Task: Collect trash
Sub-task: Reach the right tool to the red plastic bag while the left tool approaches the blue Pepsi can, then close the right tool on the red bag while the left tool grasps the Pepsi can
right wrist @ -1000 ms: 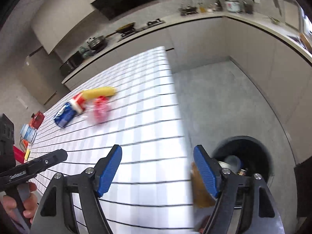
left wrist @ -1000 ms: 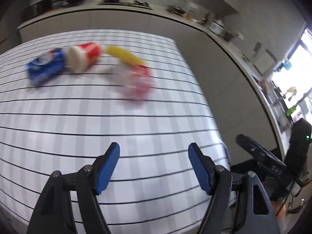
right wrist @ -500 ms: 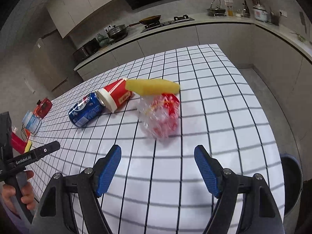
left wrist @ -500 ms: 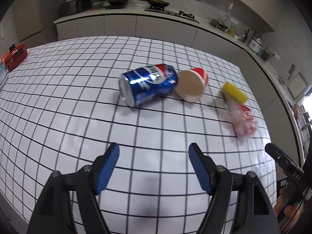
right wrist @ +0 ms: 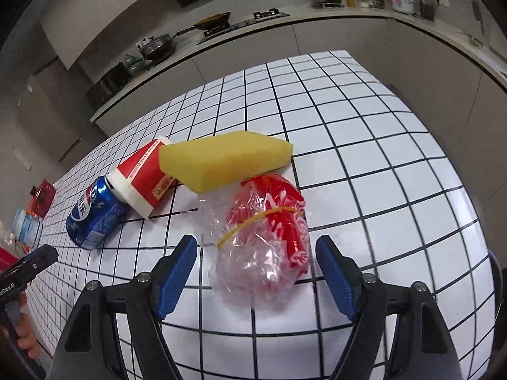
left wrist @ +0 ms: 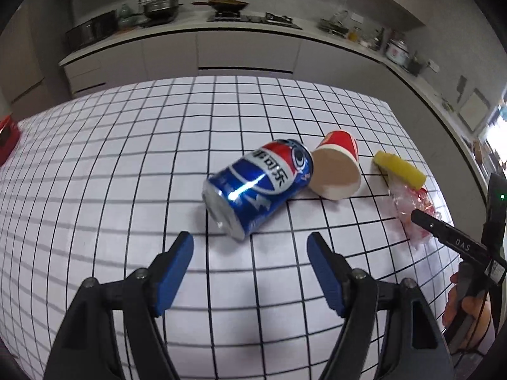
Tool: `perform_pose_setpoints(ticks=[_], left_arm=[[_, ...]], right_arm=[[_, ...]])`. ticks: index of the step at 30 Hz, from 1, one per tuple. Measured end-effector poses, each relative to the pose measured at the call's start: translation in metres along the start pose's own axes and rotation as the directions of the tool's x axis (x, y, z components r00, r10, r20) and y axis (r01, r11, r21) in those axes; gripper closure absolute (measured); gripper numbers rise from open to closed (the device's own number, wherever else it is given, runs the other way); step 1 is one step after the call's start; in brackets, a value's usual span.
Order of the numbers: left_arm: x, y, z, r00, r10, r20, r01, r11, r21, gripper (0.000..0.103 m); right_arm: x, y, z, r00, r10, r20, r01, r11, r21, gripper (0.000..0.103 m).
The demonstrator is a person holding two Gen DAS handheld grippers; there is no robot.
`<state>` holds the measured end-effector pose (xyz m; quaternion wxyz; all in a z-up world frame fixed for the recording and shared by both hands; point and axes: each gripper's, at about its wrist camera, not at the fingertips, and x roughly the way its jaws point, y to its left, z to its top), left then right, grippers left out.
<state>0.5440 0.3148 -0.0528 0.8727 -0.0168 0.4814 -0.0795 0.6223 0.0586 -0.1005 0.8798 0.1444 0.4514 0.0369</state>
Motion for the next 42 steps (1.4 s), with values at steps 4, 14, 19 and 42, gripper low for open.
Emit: perform_pose_setpoints(ticks=[4, 14, 19, 42], left_arm=[[0.016, 0.003, 0.020, 1.000, -0.007, -0.010, 0.007, 0.997, 0.078, 0.024], [0.060, -0.001, 0.046, 0.993, -0.079, -0.087, 0.096, 0.971, 0.217, 0.024], [0.068, -0.002, 0.044, 0.991, -0.088, -0.096, 0.108, 0.969, 0.222, 0.025], [0.076, -0.002, 0.051, 0.988, -0.135, -0.076, 0.150, 0.960, 0.235, 0.040]], right_arm=[[0.007, 0.004, 0.000, 0.999, -0.035, 0.005, 0.035, 0.999, 0.026, 0.024], [0.013, 0.012, -0.001, 0.995, -0.099, 0.002, 0.099, 0.994, 0.039, 0.024], [0.011, 0.012, -0.002, 0.995, -0.099, 0.006, 0.099, 0.994, 0.048, 0.024], [0.011, 0.009, -0.002, 0.994, -0.110, 0.028, 0.108, 0.992, 0.061, 0.026]])
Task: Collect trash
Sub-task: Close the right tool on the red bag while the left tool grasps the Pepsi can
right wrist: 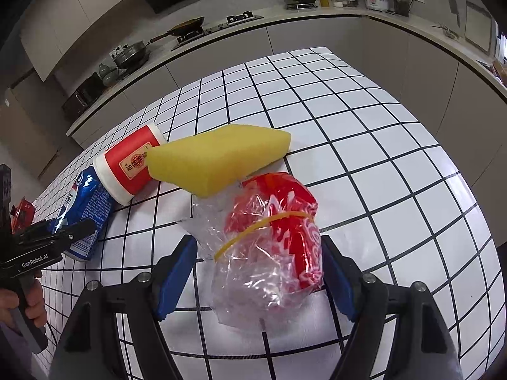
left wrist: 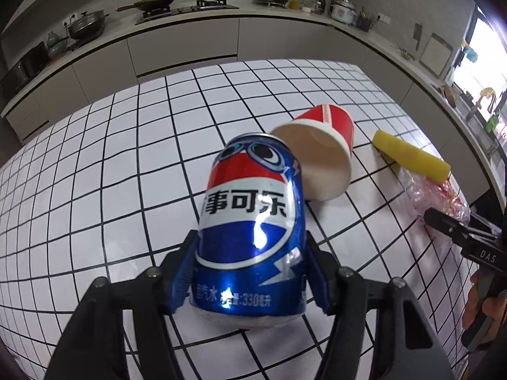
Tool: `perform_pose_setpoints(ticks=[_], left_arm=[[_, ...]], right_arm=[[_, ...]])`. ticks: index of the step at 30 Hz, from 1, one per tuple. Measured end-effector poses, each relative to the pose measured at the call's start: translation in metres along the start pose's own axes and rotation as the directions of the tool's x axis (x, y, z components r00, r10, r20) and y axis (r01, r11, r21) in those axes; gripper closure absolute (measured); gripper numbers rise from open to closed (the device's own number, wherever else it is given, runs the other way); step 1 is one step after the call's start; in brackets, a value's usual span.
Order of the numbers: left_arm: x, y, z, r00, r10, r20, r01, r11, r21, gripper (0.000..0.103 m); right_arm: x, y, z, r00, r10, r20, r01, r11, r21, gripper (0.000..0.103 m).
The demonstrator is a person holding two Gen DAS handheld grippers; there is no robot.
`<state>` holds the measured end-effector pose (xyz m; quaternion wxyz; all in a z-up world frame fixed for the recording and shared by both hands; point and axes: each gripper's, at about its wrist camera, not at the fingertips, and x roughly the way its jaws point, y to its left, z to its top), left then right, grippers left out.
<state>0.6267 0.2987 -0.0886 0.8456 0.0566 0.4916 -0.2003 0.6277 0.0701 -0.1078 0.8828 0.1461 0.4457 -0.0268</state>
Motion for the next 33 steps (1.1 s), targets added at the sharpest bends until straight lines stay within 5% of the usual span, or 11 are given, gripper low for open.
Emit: perform_pose_setpoints(ticks=[7, 18, 33], left_arm=[[-0.015, 0.009, -0.014, 0.999, -0.010, 0.038, 0.012, 0.999, -0.042, 0.040], [-0.048, 0.011, -0.052, 0.997, -0.007, 0.082, 0.018, 0.992, -0.129, 0.040], [-0.069, -0.046, -0.079, 0.991, -0.014, 0.134, 0.039, 0.982, -0.183, 0.041]], right_arm=[[-0.004, 0.000, -0.003, 1.000, 0.001, 0.012, -0.001, 1.000, -0.007, 0.039], [-0.019, 0.000, -0.021, 0.999, 0.036, 0.021, -0.035, 0.999, -0.041, 0.041], [-0.062, -0.014, -0.053, 0.993, 0.120, -0.001, -0.119, 0.986, -0.118, 0.041]])
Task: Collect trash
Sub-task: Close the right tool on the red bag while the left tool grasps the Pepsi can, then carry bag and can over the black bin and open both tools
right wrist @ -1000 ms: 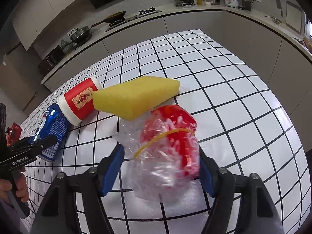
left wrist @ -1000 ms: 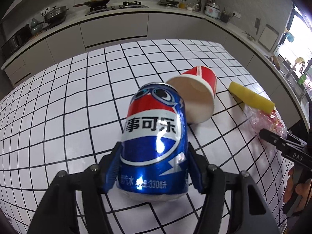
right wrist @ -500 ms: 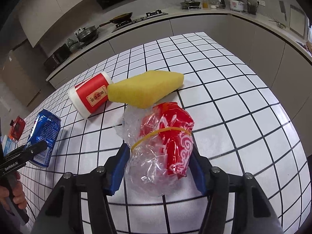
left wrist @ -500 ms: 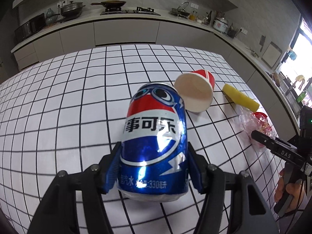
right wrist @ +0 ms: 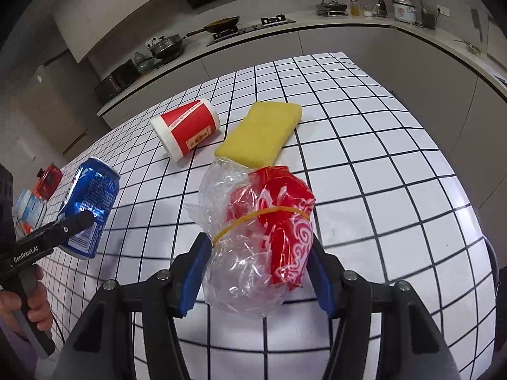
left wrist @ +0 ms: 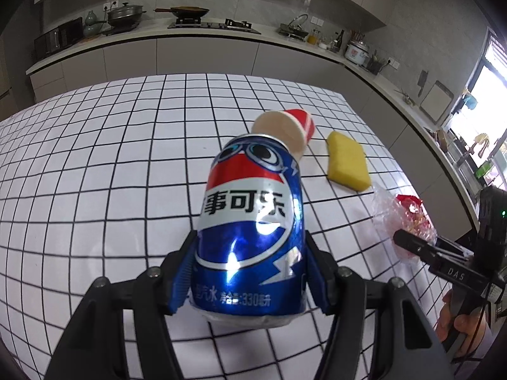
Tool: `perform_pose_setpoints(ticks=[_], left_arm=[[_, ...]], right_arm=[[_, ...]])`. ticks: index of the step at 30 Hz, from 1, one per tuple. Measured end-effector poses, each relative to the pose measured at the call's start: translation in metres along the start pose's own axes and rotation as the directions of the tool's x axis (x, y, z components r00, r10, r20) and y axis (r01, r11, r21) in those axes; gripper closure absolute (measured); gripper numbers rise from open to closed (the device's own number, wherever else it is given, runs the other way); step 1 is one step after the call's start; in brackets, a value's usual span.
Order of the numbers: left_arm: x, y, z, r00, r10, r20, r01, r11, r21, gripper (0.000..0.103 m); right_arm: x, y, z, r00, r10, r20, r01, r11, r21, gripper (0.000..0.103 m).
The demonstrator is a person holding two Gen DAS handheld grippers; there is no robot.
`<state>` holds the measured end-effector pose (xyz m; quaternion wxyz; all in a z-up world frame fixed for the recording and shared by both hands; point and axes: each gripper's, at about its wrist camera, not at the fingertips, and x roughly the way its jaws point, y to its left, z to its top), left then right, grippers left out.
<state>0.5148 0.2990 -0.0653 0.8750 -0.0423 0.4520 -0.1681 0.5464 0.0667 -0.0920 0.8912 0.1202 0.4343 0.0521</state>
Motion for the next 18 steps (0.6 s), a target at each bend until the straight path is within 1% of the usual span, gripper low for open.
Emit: perform_pose_setpoints(ticks=[7, 11, 14, 18], left_arm=[[-0.008, -0.036, -0.012, 0.999, 0.027, 0.040, -0.026, 0.999, -0.028, 0.041], [-0.013, -0.055, -0.022, 0.998, 0.025, 0.060, -0.023, 0.999, -0.034, 0.041], [-0.016, -0.068, -0.024, 0.998, 0.009, 0.065, -0.008, 1.000, -0.022, 0.041], [-0.017, -0.087, -0.024, 0.997, -0.035, 0.073, 0.033, 0.999, 0.023, 0.041]], right_arm=[[-0.024, -0.022, -0.004, 0.999, 0.049, 0.019, -0.048, 0.998, -0.040, 0.041], [-0.035, -0.032, -0.008, 0.998, 0.062, 0.025, -0.061, 0.996, -0.058, 0.041], [-0.047, -0.040, -0.013, 0.997, 0.066, 0.038, -0.064, 0.997, -0.046, 0.041], [-0.065, -0.049, -0.021, 0.997, 0.040, 0.068, -0.039, 0.999, -0.019, 0.041]])
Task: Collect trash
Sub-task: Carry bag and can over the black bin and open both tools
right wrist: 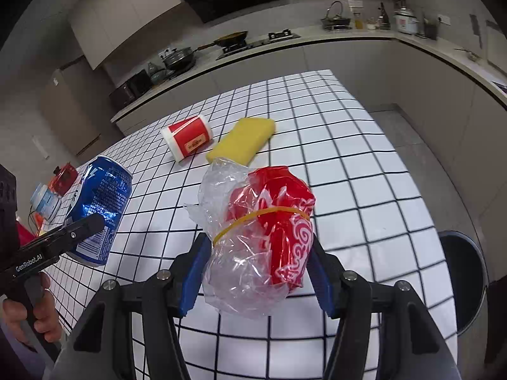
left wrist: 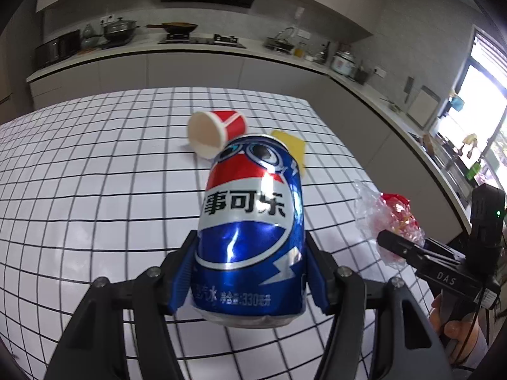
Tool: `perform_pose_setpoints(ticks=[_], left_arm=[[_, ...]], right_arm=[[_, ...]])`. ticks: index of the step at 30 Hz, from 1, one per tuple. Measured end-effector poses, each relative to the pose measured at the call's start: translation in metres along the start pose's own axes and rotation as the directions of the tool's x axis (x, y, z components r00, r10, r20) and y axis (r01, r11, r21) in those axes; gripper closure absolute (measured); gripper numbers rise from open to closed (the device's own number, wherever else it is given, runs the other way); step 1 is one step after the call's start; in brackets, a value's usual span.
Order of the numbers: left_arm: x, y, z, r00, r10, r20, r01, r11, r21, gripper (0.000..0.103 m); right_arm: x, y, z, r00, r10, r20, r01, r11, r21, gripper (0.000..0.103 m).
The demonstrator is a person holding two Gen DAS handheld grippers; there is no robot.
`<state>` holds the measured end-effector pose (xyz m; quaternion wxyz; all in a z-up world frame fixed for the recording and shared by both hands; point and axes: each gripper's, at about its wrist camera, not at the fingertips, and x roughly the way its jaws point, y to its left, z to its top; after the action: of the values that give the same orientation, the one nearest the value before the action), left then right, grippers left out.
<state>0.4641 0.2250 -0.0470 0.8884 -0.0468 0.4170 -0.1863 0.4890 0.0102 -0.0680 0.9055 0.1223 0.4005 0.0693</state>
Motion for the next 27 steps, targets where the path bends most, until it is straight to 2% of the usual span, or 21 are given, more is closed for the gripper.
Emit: perform_pose_setpoints(ticks=[8, 16, 22, 27], left_arm=[[0.013, -0.042, -0.009, 0.995, -0.097, -0.033, 0.099, 0.992, 0.076, 0.041], [0.016, -0.115, -0.019, 0.988, -0.146, -0.052, 0.152, 0.976, 0.153, 0.041], [0.042, -0.200, -0.023, 0.978, -0.193, -0.077, 0.204, 0.961, 0.185, 0.041], [0.077, -0.278, -0.026, 0.969, -0.211, -0.126, 0.232, 0.955, 0.185, 0.041]], right_arm=[[-0.044, -0.038, -0.030, 0.994, -0.106, 0.022, 0.103, 0.988, 0.111, 0.041], [-0.093, -0.099, -0.050, 0.984, -0.171, 0.055, 0.157, 0.967, 0.198, 0.041], [-0.121, -0.190, -0.058, 0.977, -0.207, 0.052, 0.189, 0.951, 0.245, 0.041], [-0.124, -0.278, -0.063, 0.973, -0.231, -0.003, 0.224, 0.942, 0.248, 0.041]])
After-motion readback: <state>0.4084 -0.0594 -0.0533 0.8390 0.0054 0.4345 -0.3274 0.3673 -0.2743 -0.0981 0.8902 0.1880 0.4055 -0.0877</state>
